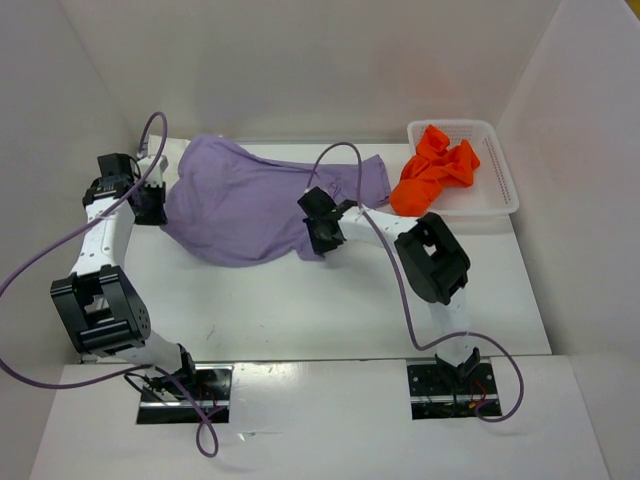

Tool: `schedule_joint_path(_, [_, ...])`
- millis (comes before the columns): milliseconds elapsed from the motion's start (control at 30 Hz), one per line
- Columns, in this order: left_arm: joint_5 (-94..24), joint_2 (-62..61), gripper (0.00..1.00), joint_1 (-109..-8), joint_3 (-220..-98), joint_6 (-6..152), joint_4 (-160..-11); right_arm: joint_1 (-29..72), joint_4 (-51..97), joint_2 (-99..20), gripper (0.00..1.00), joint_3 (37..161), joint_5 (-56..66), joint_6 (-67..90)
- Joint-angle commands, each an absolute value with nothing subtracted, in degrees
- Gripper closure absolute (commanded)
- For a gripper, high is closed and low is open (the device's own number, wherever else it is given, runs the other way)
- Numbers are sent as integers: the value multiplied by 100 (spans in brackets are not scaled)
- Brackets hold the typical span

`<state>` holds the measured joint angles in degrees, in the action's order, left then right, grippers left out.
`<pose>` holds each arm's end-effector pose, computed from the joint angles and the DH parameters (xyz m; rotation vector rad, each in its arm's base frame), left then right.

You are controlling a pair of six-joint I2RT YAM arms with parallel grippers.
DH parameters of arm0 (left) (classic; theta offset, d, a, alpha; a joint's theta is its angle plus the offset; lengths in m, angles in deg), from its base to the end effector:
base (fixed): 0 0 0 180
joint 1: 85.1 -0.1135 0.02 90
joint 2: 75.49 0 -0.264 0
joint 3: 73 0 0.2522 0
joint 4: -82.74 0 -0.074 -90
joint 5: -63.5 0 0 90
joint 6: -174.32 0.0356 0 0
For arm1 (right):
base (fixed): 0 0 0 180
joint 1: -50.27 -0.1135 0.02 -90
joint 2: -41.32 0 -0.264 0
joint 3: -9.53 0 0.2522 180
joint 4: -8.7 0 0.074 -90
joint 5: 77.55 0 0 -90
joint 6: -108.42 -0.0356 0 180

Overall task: Fold and stack the t-shirts
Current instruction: Flatten out the tshirt

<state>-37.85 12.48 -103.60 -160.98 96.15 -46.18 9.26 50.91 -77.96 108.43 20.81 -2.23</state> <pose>0.3164 0.0985 0.2927 -0.0563 2.4376 -0.0084 0.3323 0.2821 0.1590 -0.4223 2.6196 0.1651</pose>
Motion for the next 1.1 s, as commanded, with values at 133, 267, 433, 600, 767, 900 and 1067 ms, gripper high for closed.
schedule_joint_path(133, [-3652,924,100,-10355,-16112,9715,-4676,406,6112,-6399,100,9353,1184,-285])
schedule_joint_path(267, [-3652,924,100,-10355,-16112,9715,-4676,-298,6789,-6081,85,9079,1298,-338])
schedule_joint_path(433, [-3652,924,100,-10355,-16164,9715,-4676,-545,6730,-5459,35,9596,1026,-277])
schedule_joint_path(600, [-3652,924,100,-10355,-16164,9768,-4624,341,6447,-4816,29,9282,1192,-531])
schedule_joint_path(767, [-3652,871,100,-10355,-16103,9768,-4624,1667,6430,-4553,23,8438,1377,-690])
schedule_joint_path(900, [-3652,871,100,-10355,-16103,9768,-4624,1732,6377,-4568,19,8376,2001,-900])
schedule_joint_path(1067, [-3591,818,100,-10355,-16103,9768,-4571,1732,5869,-4885,18,8078,1378,-901])
